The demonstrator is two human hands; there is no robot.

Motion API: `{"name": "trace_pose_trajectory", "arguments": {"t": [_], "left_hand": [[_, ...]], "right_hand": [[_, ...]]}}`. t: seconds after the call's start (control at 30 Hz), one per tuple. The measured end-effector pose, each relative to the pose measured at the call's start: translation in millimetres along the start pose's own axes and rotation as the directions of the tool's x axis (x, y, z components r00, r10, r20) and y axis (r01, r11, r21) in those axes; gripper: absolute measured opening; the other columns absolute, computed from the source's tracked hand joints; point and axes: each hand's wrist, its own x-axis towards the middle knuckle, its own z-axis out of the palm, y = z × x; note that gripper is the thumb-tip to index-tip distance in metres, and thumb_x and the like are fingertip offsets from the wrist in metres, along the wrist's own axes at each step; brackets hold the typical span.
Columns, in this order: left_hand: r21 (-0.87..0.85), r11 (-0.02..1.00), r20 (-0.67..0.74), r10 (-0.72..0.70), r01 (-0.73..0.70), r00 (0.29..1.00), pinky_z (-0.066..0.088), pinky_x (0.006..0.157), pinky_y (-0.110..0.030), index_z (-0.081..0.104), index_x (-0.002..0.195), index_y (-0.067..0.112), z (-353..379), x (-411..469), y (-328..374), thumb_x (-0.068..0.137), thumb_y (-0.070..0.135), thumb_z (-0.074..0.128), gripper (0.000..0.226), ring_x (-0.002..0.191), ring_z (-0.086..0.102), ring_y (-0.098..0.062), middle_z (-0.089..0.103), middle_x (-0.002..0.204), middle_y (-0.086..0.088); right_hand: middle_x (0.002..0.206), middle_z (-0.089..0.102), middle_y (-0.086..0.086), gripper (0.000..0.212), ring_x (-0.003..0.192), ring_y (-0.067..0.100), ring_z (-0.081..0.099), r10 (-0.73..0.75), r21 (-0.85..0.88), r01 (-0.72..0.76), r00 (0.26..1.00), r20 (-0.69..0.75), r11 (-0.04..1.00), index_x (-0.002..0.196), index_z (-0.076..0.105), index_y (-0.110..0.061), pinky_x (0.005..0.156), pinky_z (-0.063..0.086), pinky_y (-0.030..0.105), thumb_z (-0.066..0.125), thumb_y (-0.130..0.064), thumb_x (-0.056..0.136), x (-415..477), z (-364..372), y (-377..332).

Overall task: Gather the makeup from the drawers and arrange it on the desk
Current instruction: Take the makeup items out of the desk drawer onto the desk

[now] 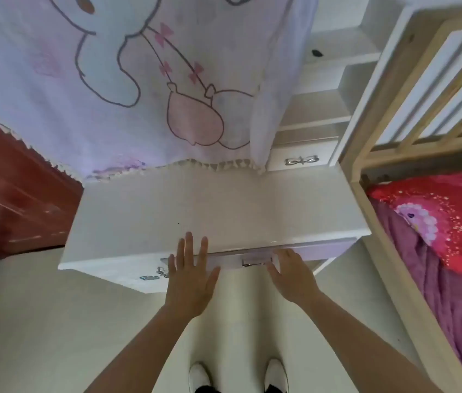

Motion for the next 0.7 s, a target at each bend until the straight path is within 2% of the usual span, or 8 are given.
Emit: {"name": "trace_pose_trajectory", "arguments": {"t": [0.1, 0.17, 0.27, 0.33, 0.43, 0.5, 0.57, 0.7], "left_hand": [[0.044, 0.999, 0.025, 0.022, -0.023, 0.999, 0.023, 0.114, -0.062, 0.011, 0.157, 0.020, 39, 34, -14, 0.098, 0.058, 0.021, 0.071, 0.151, 0.006, -0.036, 0.000, 0.164, -0.016], [0.119, 0.991, 0.031, 0.061, -0.065, 0.998, 0.019, 0.115, -0.063, 0.017, 0.157, 0.019, 73, 52, -27, 0.098, 0.057, 0.022, 0.070, 0.151, 0.008, -0.037, 0.005, 0.164, -0.017], [0.116, 0.989, 0.054, 0.089, -0.095, 0.995, 0.016, 0.116, -0.062, 0.019, 0.157, 0.022, 112, 62, -40, 0.099, 0.056, 0.022, 0.067, 0.151, 0.009, -0.033, 0.010, 0.165, -0.010], [0.102, 0.990, 0.018, 0.092, -0.093, 0.996, 0.010, 0.118, -0.059, 0.017, 0.157, 0.024, 129, 63, -48, 0.099, 0.054, 0.027, 0.066, 0.152, 0.005, -0.029, 0.008, 0.165, -0.006], [0.106, 0.988, -0.039, 0.113, -0.109, 0.993, 0.005, 0.119, -0.059, 0.013, 0.158, 0.024, 140, 62, -51, 0.099, 0.055, 0.032, 0.069, 0.152, 0.001, -0.029, 0.005, 0.166, -0.006], [0.110, 0.989, -0.058, 0.105, -0.099, 0.993, 0.004, 0.119, -0.060, 0.012, 0.158, 0.022, 146, 63, -49, 0.099, 0.058, 0.033, 0.072, 0.152, 0.000, -0.032, 0.004, 0.165, -0.009], [0.117, 0.989, -0.072, 0.098, -0.089, 0.993, 0.003, 0.118, -0.062, 0.011, 0.158, 0.020, 152, 63, -47, 0.099, 0.060, 0.033, 0.074, 0.152, 0.000, -0.034, 0.003, 0.165, -0.012], [0.078, 0.991, -0.060, 0.111, -0.106, 0.992, -0.002, 0.118, -0.062, 0.006, 0.158, 0.023, 155, 64, -51, 0.097, 0.065, 0.032, 0.079, 0.151, -0.003, -0.034, 0.001, 0.165, -0.012]], "right_hand": [[0.134, 0.054, 0.005, 0.041, 0.127, 0.024, 0.049, 0.140, 0.167, -0.148, 0.988, 0.058, 0.975, 0.139, 0.048, -0.019, 0.100, 0.040, 0.035, 0.046, -0.036, 0.102, 33, 43, 11], [0.126, 0.060, 0.004, 0.041, 0.119, 0.023, 0.055, 0.277, 0.368, -0.296, 0.955, 0.104, 0.882, 0.139, 0.047, -0.018, 0.098, 0.042, 0.032, 0.051, -0.031, 0.101, 49, 73, 14], [0.109, 0.059, 0.004, 0.058, 0.111, 0.026, 0.060, 0.484, 0.739, -0.499, 0.834, 0.267, 0.453, 0.152, 0.029, -0.019, 0.103, 0.048, 0.043, 0.053, -0.029, 0.100, 74, 114, 14], [0.116, 0.059, 0.012, 0.058, 0.117, 0.028, 0.060, 0.530, 0.870, -0.472, 0.779, 0.337, 0.141, 0.153, 0.026, -0.015, 0.097, 0.053, 0.044, 0.052, -0.025, 0.101, 92, 139, 17], [0.106, 0.062, 0.004, 0.035, 0.101, 0.020, 0.064, 0.550, 0.936, -0.335, 0.765, 0.335, -0.105, 0.136, 0.048, -0.011, 0.080, 0.055, 0.032, 0.051, -0.020, 0.102, 113, 170, 19], [0.088, 0.062, 0.003, 0.013, 0.087, 0.020, 0.063, 0.592, 0.957, -0.253, 0.753, 0.287, -0.142, 0.107, 0.059, -0.009, 0.076, 0.055, 0.030, 0.048, -0.012, 0.101, 121, 183, 17], [0.077, 0.059, 0.006, 0.020, 0.077, 0.021, 0.061, 0.617, 0.970, -0.200, 0.748, 0.244, -0.141, 0.084, 0.057, -0.008, 0.074, 0.056, 0.031, 0.044, -0.005, 0.099, 125, 189, 16], [0.081, 0.056, 0.009, 0.016, 0.074, 0.024, 0.064, 0.630, 0.976, -0.191, 0.747, 0.212, -0.102, 0.088, 0.054, -0.005, 0.073, 0.059, 0.031, 0.044, -0.008, 0.099, 124, 192, 19]]}}
